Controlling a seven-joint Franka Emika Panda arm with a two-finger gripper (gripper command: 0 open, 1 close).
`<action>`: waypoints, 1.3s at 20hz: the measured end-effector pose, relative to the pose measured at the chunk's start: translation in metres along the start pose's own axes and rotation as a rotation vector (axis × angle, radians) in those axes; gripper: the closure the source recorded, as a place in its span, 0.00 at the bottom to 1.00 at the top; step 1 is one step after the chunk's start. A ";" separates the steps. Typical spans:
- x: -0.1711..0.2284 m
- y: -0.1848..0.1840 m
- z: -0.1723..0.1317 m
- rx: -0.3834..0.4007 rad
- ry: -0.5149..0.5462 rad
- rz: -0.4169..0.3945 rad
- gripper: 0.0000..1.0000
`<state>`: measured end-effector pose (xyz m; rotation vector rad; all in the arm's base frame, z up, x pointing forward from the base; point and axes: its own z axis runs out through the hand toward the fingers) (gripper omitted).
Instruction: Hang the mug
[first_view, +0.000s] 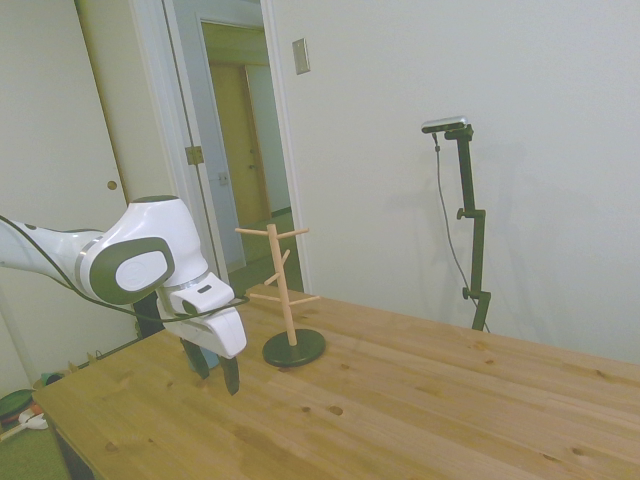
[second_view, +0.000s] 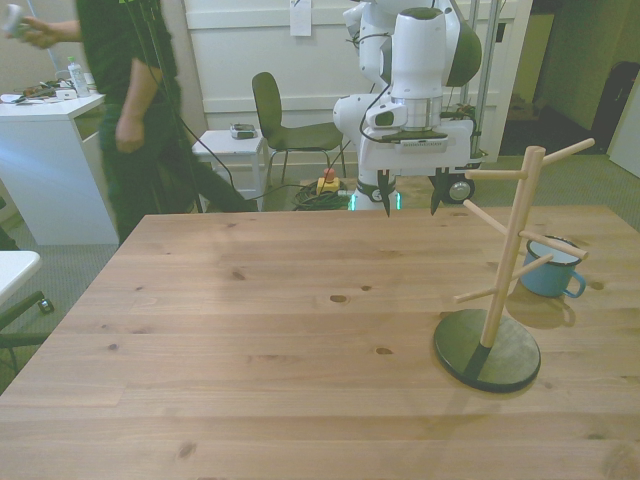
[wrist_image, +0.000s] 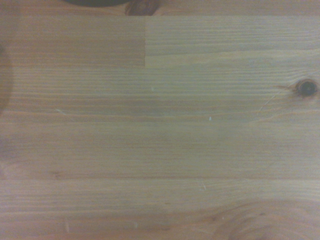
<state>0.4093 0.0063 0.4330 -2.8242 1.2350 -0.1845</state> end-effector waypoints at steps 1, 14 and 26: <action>0.000 0.000 0.001 -0.001 -0.001 0.000 0.00; -0.088 -0.105 -0.041 0.003 0.078 -0.103 0.00; -0.112 -0.203 -0.027 -0.053 0.092 -0.161 0.00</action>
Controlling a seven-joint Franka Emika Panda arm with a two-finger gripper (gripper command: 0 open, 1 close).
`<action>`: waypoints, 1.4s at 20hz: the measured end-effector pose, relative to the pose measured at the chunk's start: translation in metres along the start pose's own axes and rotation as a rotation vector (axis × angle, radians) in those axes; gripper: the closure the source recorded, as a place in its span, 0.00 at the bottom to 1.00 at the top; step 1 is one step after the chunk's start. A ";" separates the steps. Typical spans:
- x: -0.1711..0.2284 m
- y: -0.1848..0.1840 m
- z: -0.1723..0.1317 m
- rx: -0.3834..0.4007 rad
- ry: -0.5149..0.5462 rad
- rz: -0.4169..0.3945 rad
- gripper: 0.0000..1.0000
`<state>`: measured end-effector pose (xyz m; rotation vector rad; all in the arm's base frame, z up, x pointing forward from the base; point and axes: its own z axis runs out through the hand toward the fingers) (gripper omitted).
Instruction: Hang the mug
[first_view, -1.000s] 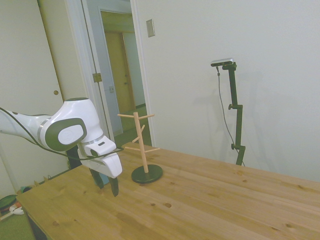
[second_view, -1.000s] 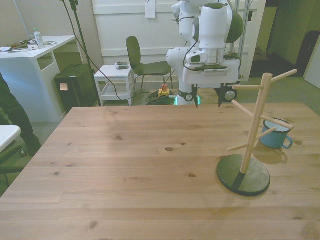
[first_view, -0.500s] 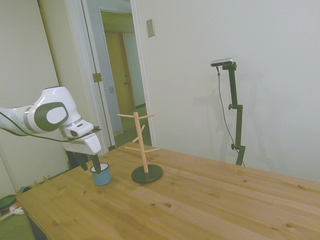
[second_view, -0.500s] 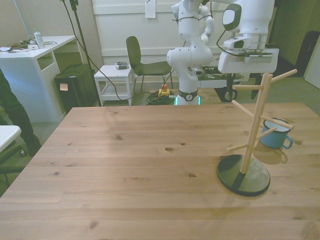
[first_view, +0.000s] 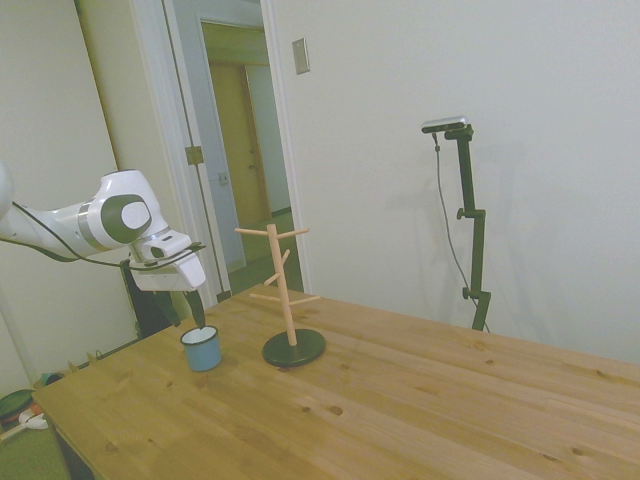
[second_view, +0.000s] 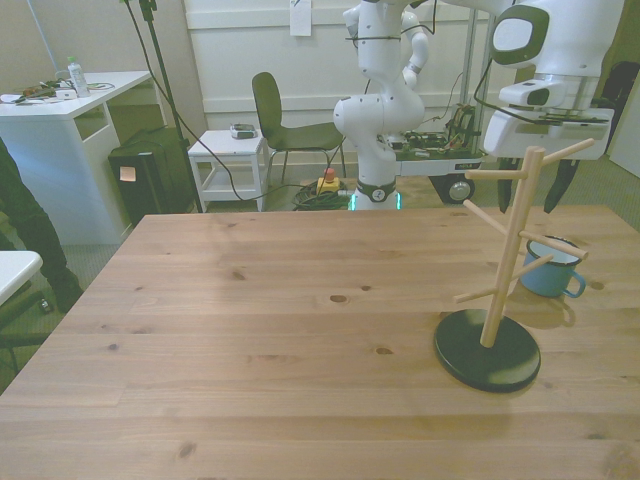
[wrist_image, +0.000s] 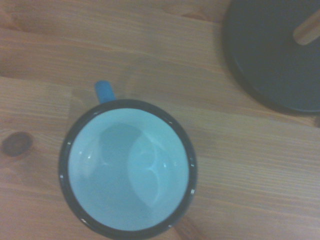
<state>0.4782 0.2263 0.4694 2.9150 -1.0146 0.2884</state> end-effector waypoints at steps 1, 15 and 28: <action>-0.004 -0.004 0.003 -0.003 -0.002 -0.005 0.00; -0.025 -0.045 0.040 -0.051 0.030 -0.049 0.00; -0.040 -0.081 0.065 -0.074 0.041 -0.064 0.00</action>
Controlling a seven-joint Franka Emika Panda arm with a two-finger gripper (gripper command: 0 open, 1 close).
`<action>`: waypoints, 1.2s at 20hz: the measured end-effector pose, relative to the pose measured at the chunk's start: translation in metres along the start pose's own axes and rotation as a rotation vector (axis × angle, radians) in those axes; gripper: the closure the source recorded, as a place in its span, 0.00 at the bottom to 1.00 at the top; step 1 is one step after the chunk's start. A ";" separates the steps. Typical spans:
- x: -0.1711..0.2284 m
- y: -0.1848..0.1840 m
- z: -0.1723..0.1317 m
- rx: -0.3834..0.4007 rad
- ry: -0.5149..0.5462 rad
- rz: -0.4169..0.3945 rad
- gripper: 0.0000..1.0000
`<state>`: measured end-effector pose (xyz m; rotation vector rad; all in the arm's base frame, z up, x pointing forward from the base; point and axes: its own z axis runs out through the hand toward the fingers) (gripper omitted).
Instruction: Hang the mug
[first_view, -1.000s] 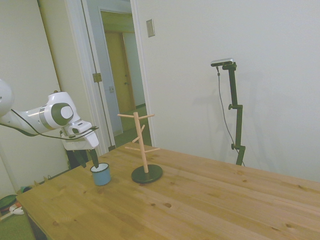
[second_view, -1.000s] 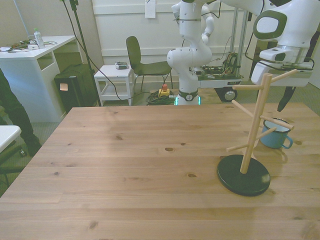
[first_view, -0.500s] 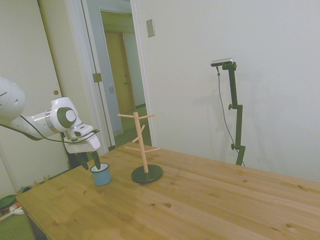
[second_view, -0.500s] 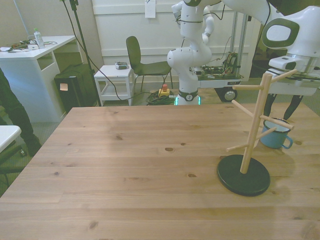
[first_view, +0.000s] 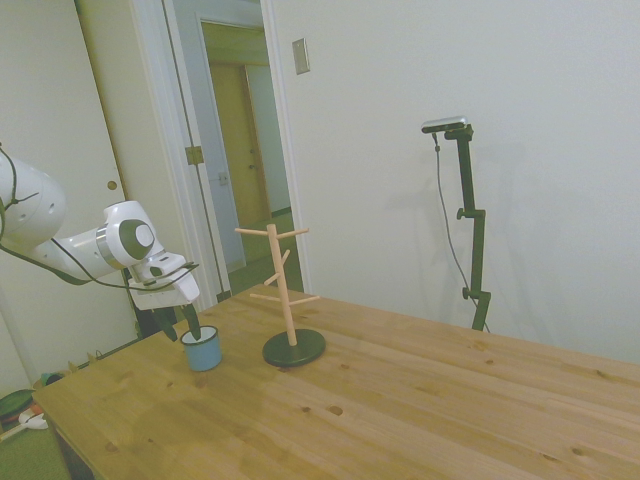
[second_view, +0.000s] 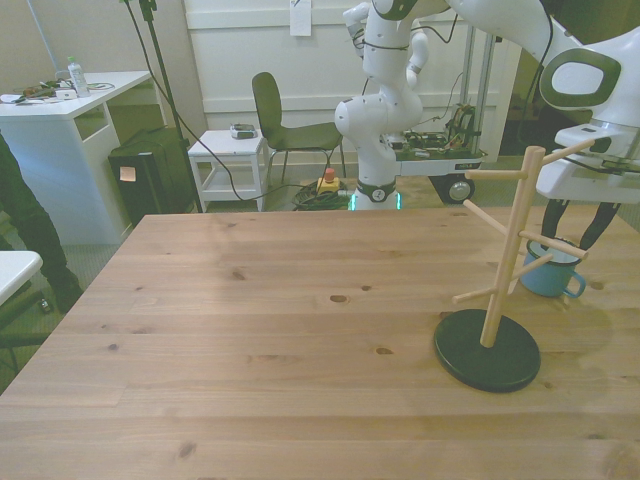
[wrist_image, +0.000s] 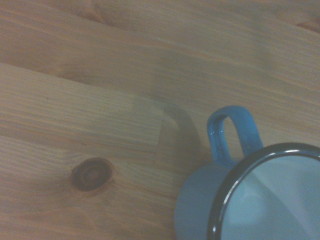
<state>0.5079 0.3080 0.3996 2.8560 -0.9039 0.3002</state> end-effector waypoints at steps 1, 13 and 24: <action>-0.001 -0.001 0.003 -0.005 0.000 0.000 0.00; -0.001 -0.009 0.013 -0.014 0.004 0.009 1.00; 0.010 0.001 0.023 -0.006 0.007 0.032 1.00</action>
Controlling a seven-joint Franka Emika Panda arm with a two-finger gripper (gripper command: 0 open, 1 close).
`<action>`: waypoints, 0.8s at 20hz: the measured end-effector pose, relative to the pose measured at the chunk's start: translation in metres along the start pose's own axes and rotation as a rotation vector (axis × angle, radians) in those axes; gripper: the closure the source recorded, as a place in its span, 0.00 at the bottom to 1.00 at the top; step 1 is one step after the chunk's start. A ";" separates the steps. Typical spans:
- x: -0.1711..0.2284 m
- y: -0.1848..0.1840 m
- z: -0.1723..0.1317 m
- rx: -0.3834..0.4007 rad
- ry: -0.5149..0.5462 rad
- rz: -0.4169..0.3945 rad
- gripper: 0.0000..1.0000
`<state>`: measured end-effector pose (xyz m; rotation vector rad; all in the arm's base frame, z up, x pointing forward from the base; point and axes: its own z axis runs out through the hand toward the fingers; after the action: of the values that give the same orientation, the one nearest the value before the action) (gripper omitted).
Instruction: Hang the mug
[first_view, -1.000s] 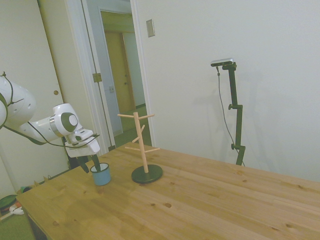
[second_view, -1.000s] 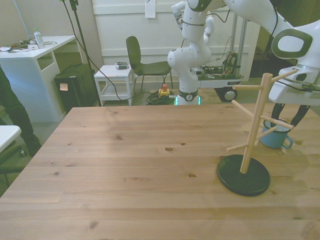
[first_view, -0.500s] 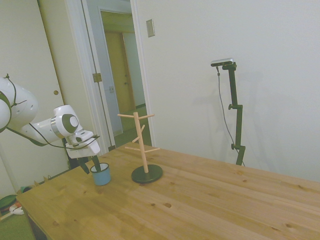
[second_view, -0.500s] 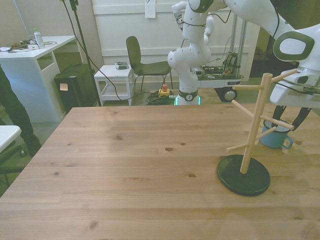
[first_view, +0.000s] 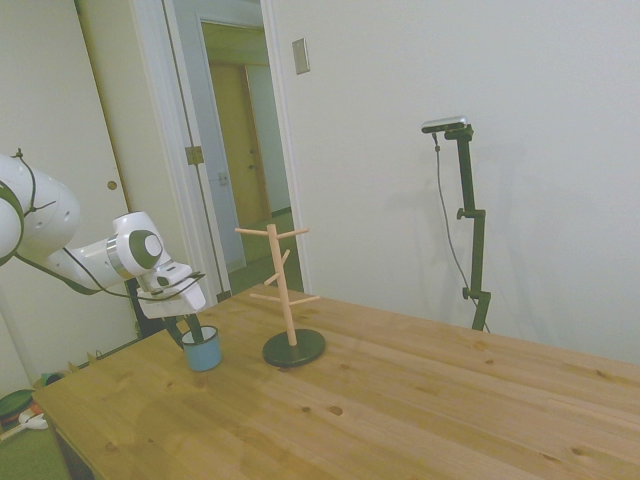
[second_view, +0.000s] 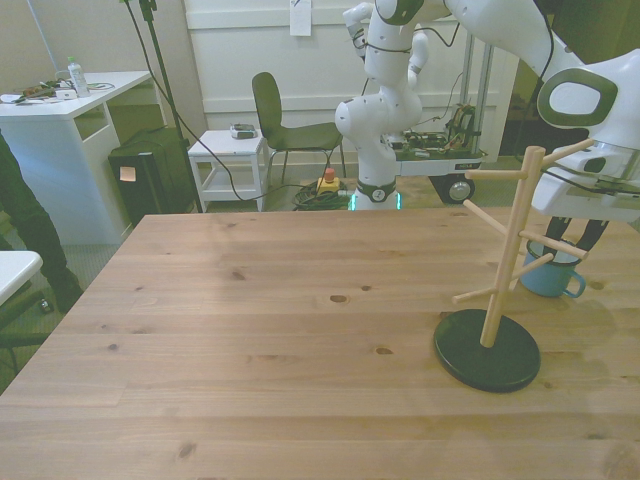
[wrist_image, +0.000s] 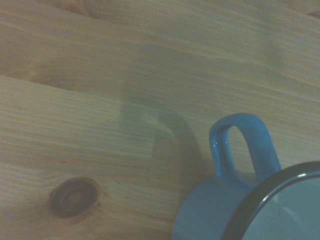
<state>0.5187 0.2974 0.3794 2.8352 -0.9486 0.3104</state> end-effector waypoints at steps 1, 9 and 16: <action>0.001 0.003 0.000 0.001 0.001 0.003 1.00; 0.010 0.022 -0.001 0.013 0.011 0.021 1.00; 0.016 0.038 0.010 0.019 0.010 0.033 1.00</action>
<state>0.5099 0.2559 0.3765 2.8343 -0.9963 0.3392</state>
